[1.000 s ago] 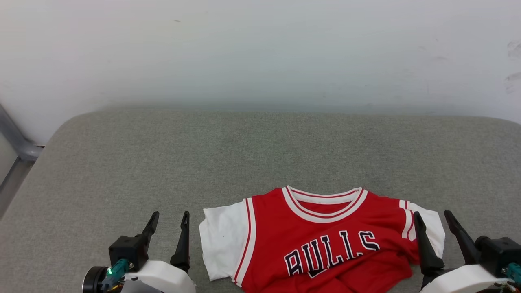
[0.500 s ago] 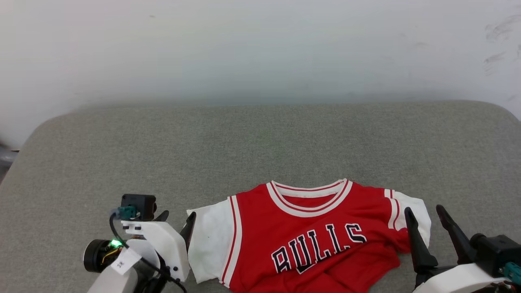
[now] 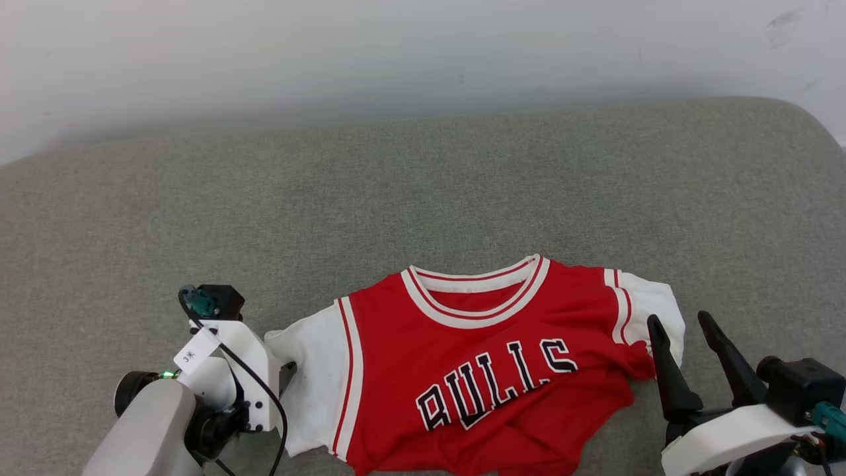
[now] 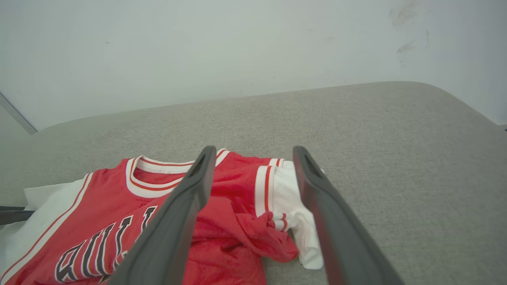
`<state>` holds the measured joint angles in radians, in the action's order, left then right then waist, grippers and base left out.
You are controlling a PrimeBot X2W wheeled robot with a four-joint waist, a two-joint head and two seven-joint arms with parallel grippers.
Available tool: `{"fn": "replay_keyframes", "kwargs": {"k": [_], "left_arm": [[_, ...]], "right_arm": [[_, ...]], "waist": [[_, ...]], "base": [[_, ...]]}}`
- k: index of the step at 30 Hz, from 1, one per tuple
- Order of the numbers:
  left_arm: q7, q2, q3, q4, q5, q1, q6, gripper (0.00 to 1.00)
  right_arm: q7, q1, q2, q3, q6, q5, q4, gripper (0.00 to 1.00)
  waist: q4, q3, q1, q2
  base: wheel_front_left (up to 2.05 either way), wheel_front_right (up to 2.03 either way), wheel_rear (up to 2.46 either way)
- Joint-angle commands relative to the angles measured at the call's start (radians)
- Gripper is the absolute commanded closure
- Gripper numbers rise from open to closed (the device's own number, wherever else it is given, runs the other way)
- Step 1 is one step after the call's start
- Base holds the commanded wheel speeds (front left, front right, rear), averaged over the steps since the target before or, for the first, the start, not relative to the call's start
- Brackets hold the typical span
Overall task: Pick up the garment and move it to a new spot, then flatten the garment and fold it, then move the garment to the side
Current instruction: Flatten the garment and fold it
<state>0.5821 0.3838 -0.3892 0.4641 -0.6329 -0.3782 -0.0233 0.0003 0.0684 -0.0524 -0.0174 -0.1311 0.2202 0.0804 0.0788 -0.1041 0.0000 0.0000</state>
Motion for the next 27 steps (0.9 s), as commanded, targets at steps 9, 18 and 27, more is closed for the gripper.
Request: {"fn": "replay_keyframes", "kwargs": {"k": [9,18,27], "left_arm": [[0.166,-0.063,-0.089,0.151,-0.063,0.0,-0.073,0.85],[-0.024,-0.067,-0.07,0.175,-0.02,-0.038,-0.062,1.0],[-0.321,-0.082,0.003,0.112,-0.013,-0.02,-0.039,1.0]], "right_arm": [[0.005,-0.028,0.003,0.0,0.001,0.031,-0.032,0.0],[0.037,-0.026,-0.003,-0.026,0.001,0.077,-0.07,0.0],[0.156,-0.096,-0.076,-0.113,0.001,0.172,-0.246,0.0]], "waist": [[0.02,-0.026,0.0,0.0],[0.009,-0.001,0.0,0.0],[-0.029,0.03,0.0,0.0]], "base": [[0.0,0.0,0.0],[0.0,0.0,0.0],[0.0,0.0,0.0]]}}
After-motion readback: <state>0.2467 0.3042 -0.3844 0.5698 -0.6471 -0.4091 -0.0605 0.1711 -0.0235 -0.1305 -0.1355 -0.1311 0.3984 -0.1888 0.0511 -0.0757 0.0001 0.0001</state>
